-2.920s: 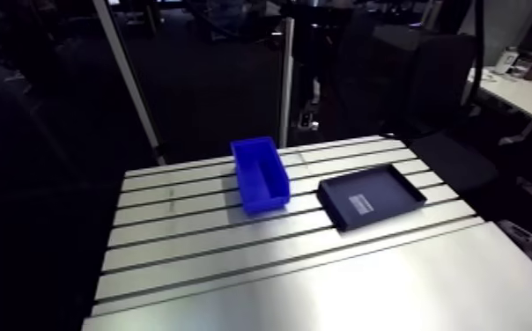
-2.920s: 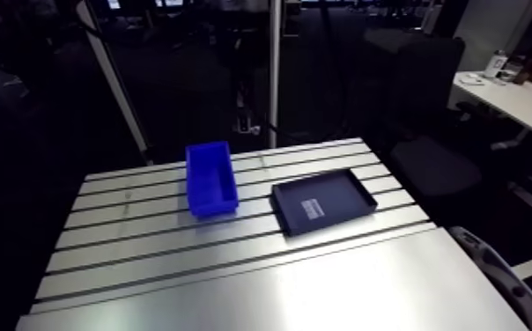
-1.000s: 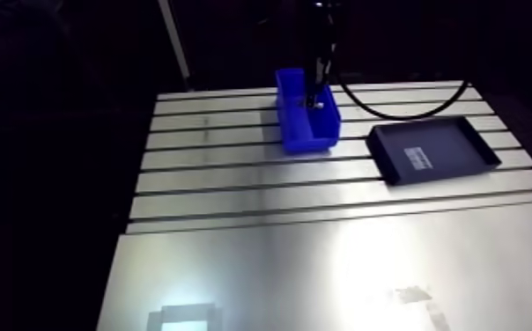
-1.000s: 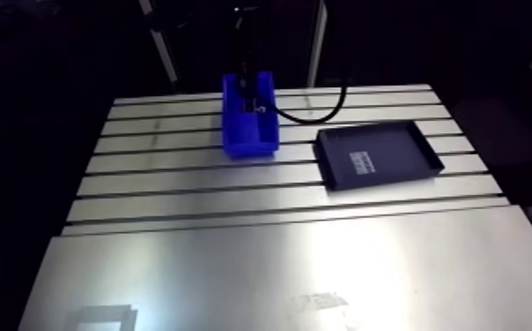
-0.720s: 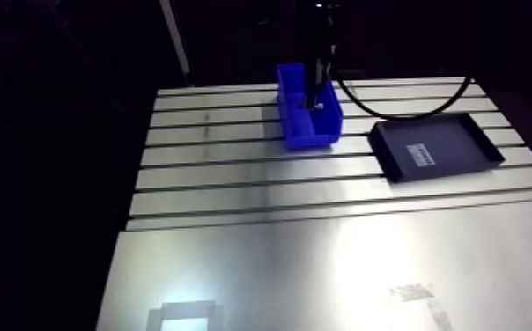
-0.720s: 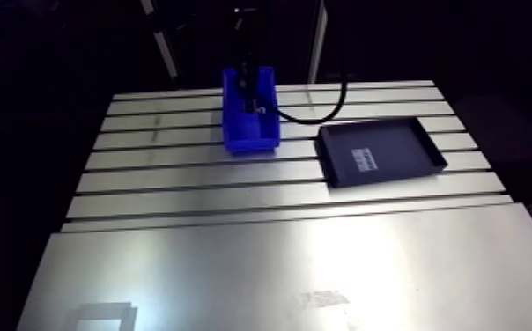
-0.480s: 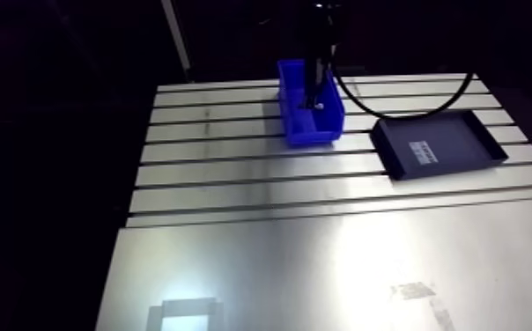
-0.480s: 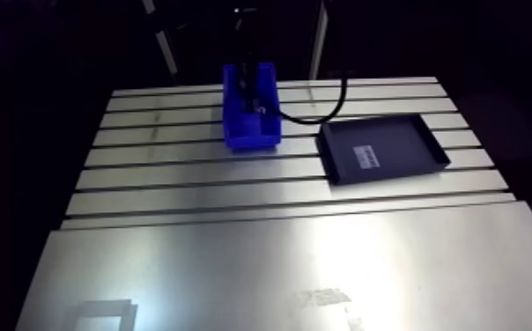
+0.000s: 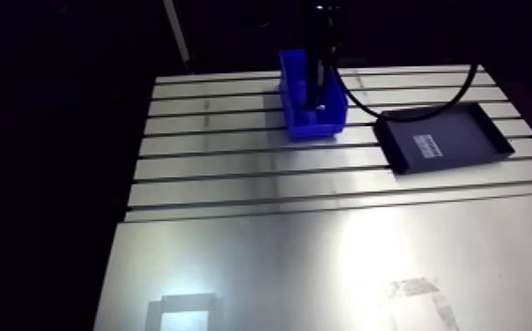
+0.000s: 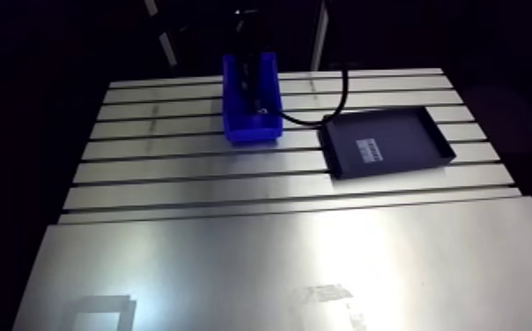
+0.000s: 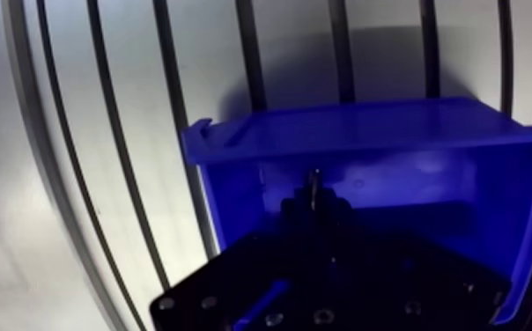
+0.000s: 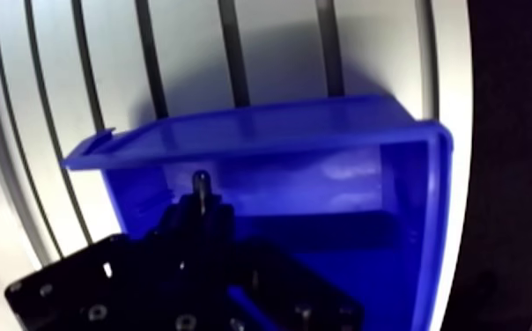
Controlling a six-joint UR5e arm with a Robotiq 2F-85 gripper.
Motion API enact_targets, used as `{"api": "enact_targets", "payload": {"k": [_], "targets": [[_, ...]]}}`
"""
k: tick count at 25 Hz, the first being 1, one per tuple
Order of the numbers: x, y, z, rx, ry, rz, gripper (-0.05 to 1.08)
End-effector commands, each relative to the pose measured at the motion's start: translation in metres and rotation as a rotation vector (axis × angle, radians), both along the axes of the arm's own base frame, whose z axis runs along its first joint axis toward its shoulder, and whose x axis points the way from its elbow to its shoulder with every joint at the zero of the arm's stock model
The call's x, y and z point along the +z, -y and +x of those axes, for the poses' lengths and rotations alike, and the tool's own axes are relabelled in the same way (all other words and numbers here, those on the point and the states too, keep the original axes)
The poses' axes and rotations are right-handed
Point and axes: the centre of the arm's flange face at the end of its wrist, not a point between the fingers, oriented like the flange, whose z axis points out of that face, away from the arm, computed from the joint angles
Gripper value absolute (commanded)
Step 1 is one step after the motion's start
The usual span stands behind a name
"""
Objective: Pick up the M10 bolt from the tray and put it into the blue bin.
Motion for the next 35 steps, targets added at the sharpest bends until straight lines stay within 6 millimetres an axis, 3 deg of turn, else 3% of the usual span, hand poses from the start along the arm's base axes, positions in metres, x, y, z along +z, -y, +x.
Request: {"api": "enact_targets", "payload": {"k": [1, 5, 7, 9, 13, 15, 19, 28, 29, 35], "targets": [[-0.007, 0.000, 0.000, 0.009, 0.012, 0.022, 0.98], [-0.007, 0.000, 0.000, 0.009, 0.012, 0.022, 0.85], [-0.006, 0.001, 0.000, 0.009, 0.010, 0.022, 0.64], [-0.007, 0.002, 0.001, 0.008, 0.012, 0.021, 0.56], [-0.005, 0.005, 0.001, 0.002, 0.008, 0.022, 0.23], [0.001, 0.006, 0.001, 0.005, 0.001, 0.022, 0.12], [0.043, 0.005, -0.003, 0.012, -0.064, 0.025, 0.02], [0.152, 0.004, 0.003, 0.006, -0.088, 0.050, 0.01], [0.166, 0.006, 0.005, -0.019, -0.099, 0.044, 0.01], [0.210, 0.027, 0.007, -0.457, -0.171, 0.094, 0.01]]}}
